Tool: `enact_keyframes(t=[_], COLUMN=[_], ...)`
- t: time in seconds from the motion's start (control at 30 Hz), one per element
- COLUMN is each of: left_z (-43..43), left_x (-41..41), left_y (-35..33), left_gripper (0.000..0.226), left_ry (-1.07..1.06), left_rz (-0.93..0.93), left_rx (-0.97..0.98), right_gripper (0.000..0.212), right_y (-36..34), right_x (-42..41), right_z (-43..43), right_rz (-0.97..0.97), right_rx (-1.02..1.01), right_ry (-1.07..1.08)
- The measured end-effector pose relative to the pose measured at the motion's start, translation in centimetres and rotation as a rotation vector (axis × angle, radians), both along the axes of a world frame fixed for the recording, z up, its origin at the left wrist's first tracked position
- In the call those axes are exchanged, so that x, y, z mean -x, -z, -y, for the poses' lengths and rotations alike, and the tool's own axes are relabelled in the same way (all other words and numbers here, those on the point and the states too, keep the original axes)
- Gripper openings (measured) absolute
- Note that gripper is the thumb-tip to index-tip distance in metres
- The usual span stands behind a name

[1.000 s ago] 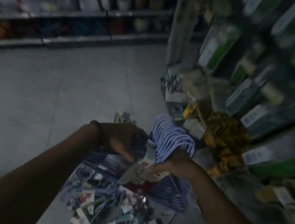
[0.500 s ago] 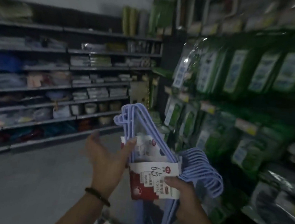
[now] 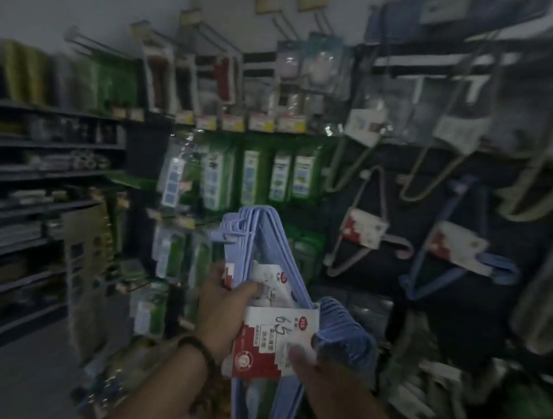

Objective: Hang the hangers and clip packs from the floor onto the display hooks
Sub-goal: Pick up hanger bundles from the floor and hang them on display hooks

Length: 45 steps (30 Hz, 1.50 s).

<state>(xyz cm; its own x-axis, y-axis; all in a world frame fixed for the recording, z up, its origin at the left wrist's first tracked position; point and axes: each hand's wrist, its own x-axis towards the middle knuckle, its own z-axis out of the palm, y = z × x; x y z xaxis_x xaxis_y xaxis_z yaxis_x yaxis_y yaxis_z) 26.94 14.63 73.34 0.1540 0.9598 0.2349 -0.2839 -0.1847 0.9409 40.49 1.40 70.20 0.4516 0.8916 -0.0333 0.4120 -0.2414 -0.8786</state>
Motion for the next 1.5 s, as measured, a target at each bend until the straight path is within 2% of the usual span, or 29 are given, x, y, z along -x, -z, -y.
enact_keyframes(t=[0.03, 0.1, 0.17, 0.3, 0.4, 0.5, 0.57, 0.73, 0.87, 1.03, 1.13, 1.2, 1.27, 1.33, 1.37, 1.4, 1.47, 1.5], left_z=[0.3, 1.2, 2.4, 4.6, 4.8, 3.9, 2.6, -0.7, -1.5, -1.9, -0.9, -0.4, -0.3, -0.6, -0.9, -1.1, -1.7, -2.0], left_x=[-1.1, -3.3, -5.8, -11.1, -14.7, -18.6, -21.1, -26.4, -30.5, -34.4, -36.1, -36.7, -37.1, -37.4, -37.6, -37.8, -37.9, -37.8], left_y=[-0.2, -0.6, -1.1, -2.6, -3.7, -4.5, -4.8, -5.1, -6.2, -7.7, -8.5, -8.7, -8.5, -8.3, -8.1, -7.9, -7.2, -6.8], left_gripper=[0.03, 0.031, 0.035, 0.044, 0.042, 0.071, 0.077, 0.058, 0.028, 0.019, 0.014, 0.025, 0.032, 0.026, 0.018, 0.009, 0.012, 0.016], left_ry=[0.045, 0.123, 0.176, 0.315, 0.408, 0.286, 0.216, 0.247, 0.122, 0.035, 0.071, 0.138, 0.18, 0.183, 0.163, 0.134, 0.042, -0.012], left_rz=[-0.018, -0.069, -0.118, -0.174, -0.197, -0.295, -0.293, -0.222, -0.138, -0.153, -0.153, -0.197, -0.248, -0.256, -0.241, -0.216, -0.144, -0.11], left_rx=[-0.03, -0.098, -0.184, -0.285, -0.231, -0.29, -0.348, -0.379, -0.453, -0.548, -0.641, -0.672, -0.654, -0.646, -0.641, -0.619, -0.534, -0.481], right_gripper=[0.074, 0.069, 0.056, 0.036, 0.029, 0.022, 0.023, 0.021, 0.022, 0.024, 0.028, 0.028, 0.026, 0.024, 0.023, 0.021, 0.018, 0.023], right_y=[-0.8, -3.4, -6.0, -7.4, -7.1, -6.9, -6.8, -7.9, -8.5, -7.7, -8.9, -10.1, -10.5, -10.0, -9.8, -9.5, -9.3, -9.0], right_x=[-1.6, -4.1, -6.0, -9.8, -14.2, -18.7, -21.7, -29.6, -34.2, -36.4, -38.4, -40.2, -41.7, -41.9, -41.5, -41.0, -39.8, -39.1], right_z=[1.3, 3.4, 3.6, 3.1, 3.4, 3.5, 3.7, 3.9, 3.5, 2.7, 2.2, 2.0, 2.0, 1.8, 1.7, 1.7, 2.0, 2.5], right_rz=[0.239, 0.612, 0.731, 0.713, 0.589, 0.454, 0.473, 0.559, 0.7, 0.892, 1.01, 0.912, 0.65, 0.396, 0.339, 0.353, 0.499, 0.559], right_rx=[-0.02, -0.125, -0.233, -0.206, -0.167, -0.175, -0.225, -0.257, -0.292, -0.299, -0.279, -0.262, -0.339, -0.453, -0.502, -0.55, -0.602, -0.628], right_ry=[0.087, 0.3, 0.397, 0.345, 0.35, 0.36, 0.387, 0.484, 0.538, 0.423, 0.447, 0.49, 0.498, 0.473, 0.445, 0.417, 0.349, 0.296])
